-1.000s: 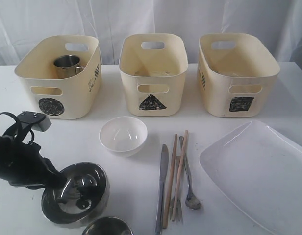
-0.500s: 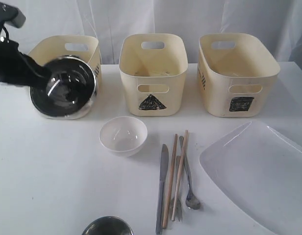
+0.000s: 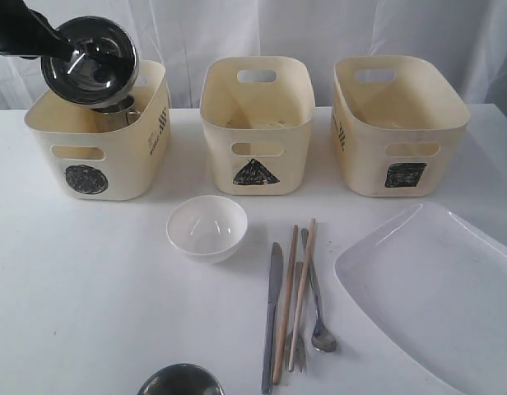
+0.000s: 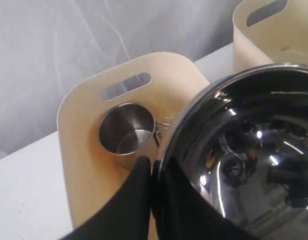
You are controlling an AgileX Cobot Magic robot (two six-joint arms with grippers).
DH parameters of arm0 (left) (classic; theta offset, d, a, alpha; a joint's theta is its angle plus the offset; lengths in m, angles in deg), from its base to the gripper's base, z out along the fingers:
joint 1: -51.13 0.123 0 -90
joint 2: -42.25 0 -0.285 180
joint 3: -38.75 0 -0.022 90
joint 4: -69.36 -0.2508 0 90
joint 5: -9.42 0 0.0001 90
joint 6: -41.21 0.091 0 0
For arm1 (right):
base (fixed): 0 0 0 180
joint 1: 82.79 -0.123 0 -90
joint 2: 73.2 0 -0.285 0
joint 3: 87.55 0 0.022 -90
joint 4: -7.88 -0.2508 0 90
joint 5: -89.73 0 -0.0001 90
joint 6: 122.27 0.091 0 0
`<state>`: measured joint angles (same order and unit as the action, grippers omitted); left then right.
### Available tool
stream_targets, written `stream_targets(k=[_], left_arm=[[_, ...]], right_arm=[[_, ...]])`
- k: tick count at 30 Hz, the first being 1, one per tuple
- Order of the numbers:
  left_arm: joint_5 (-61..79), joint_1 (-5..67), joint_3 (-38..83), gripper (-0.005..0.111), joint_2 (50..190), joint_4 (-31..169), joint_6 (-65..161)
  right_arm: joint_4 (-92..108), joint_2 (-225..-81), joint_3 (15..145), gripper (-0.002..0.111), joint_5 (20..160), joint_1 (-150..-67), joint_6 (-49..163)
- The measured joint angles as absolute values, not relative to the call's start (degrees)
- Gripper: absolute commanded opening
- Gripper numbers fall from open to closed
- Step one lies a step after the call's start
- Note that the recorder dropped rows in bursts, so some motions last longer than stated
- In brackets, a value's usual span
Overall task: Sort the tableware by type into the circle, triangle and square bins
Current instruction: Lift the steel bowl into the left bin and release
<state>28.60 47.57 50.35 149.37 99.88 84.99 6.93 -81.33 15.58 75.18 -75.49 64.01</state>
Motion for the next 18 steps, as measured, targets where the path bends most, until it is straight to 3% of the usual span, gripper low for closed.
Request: stream_targets(k=[18], left_arm=[[29.75,47.70,62.96,0.000,167.69,94.82,83.66]], right_arm=[[6.93,-81.33,15.58,0.000,75.18,-75.49,64.01]])
